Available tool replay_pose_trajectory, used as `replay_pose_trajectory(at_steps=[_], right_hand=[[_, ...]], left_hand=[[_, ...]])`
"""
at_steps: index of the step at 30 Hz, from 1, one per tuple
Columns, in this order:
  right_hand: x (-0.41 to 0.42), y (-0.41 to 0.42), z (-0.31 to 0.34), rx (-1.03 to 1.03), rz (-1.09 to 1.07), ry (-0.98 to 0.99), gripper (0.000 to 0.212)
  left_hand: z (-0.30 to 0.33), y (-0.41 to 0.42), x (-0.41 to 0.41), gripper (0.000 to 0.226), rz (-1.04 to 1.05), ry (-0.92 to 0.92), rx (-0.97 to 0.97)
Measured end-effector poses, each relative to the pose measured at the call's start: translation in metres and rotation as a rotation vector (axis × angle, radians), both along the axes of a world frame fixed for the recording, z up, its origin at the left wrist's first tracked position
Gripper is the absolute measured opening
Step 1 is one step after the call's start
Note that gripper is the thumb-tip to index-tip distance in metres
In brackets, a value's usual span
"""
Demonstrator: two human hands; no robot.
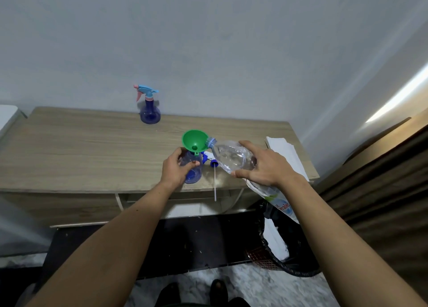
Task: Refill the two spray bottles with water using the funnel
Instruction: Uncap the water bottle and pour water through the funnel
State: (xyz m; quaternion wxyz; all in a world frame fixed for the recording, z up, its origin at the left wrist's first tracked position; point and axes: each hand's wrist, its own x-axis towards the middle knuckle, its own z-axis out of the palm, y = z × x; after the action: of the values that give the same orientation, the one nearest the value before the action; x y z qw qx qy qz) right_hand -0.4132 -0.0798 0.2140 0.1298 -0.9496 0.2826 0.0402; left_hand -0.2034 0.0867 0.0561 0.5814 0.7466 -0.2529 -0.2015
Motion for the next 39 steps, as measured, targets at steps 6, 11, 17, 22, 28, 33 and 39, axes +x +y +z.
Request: replay_pose_trajectory(at_steps=[6, 11, 17, 22, 28, 33, 39], right_hand=[[0.005, -0.003, 0.002, -0.029, 0.006, 0.017, 0.096], [0.006, -0.004, 0.002, -0.051, 0.008, 0.033, 0.095], [0.006, -0.006, 0.000, -0.049, 0.016, 0.033, 0.095], [0.004, -0.008, -0.004, -0.045, -0.004, 0.011, 0.096], [0.003, -0.006, -0.005, -0.007, -0.004, -0.025, 0.092], [0.000, -0.005, -0.007, 0.080, -0.021, -0.131, 0.094], [-0.005, -0.005, -0.016, 0.297, -0.060, -0.333, 0.097]], left_hand=[[0.000, 0.000, 0.000, 0.052, 0.002, 0.005, -0.006], [-0.004, 0.001, 0.002, 0.050, 0.003, 0.009, 0.003], [-0.006, 0.000, 0.002, 0.050, 0.011, 0.015, -0.005], [-0.008, 0.000, 0.000, 0.050, 0.013, 0.027, -0.018], [-0.007, 0.000, -0.001, 0.049, 0.015, 0.031, -0.034], [-0.007, 0.000, -0.002, 0.049, 0.013, 0.035, -0.039], [-0.004, 0.000, -0.006, 0.048, 0.027, 0.049, -0.046]])
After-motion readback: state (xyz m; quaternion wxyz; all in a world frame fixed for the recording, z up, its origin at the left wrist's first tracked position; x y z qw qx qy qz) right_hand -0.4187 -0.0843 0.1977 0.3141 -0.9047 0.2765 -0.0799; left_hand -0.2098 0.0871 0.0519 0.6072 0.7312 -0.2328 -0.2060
